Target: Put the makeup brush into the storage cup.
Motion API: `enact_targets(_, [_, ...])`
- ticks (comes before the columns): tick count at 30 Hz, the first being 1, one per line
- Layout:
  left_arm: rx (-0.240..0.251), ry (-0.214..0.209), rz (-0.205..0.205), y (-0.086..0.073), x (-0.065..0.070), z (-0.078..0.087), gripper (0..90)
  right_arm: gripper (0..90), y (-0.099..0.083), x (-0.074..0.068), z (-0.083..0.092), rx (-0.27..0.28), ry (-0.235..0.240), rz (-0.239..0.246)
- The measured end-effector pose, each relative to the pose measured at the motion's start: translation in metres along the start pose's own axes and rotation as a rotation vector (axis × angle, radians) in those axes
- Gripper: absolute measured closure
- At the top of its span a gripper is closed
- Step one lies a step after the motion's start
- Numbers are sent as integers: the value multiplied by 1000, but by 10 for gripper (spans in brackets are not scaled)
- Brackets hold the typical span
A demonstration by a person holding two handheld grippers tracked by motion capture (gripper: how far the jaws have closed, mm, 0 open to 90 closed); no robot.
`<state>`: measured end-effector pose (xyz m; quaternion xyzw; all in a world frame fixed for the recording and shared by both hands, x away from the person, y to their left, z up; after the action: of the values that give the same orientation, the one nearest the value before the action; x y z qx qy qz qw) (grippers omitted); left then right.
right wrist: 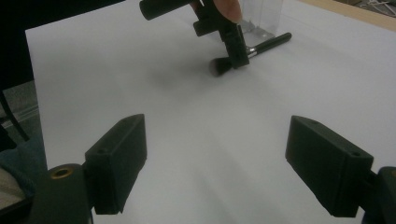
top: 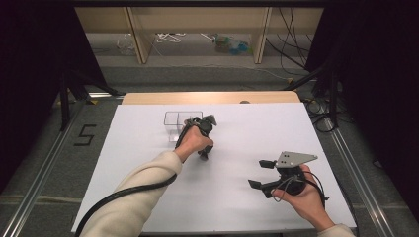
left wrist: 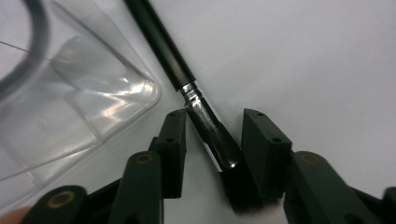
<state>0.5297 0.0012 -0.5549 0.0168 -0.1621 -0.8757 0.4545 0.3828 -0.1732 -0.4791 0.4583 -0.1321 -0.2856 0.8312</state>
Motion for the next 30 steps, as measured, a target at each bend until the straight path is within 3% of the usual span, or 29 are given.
enact_targets(2, [-23,-2,-13,-2,-2,2,643,213,0,0,0,-1,0,0])
enact_targets(5, [-6,-5,-9,-2,-2,1,706,213,0,0,0,2,-2,0])
enact_targets(8, [-11,-11,-37,-4,-3,1,756,213,0,0,0,-1,-1,0])
enact_targets(10, [-39,-13,-58,-5,-3,3,759,213,-1,0,0,-8,-5,-1])
enact_targets(15, [-28,-15,-70,-5,-2,3,763,213,-1,0,0,-3,4,-4])
enact_targets(16, [-32,-13,-121,-4,-6,3,763,212,-1,0,0,-4,5,-4])
enact_targets(21, [-43,-16,-137,-5,-6,4,765,212,-1,0,-1,-2,2,-3])
enact_targets(22, [-45,-23,-104,-6,-3,4,765,212,-1,0,-1,-3,3,-4])
enact_targets(24, [-48,-24,-118,-7,-4,4,765,212,-1,0,-1,-4,3,-4])
enact_targets(25, [-39,-19,-155,-5,-6,4,765,212,-1,0,-1,-4,3,-4])
enact_targets(30, [-25,-21,-175,-4,-5,5,766,212,-1,0,-1,-4,4,-5])
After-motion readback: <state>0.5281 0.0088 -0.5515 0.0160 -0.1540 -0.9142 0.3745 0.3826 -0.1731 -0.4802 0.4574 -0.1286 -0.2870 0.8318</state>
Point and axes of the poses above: each handheld gripper's, and its own axes: z roughly backward along the jaws, y roughly out of its top, x roughly to its right, the point moved 10 cm from there along -z, roughly forward along the jaws, and after that the axes turned 4 degrees about -y, right-handed, at the moved point
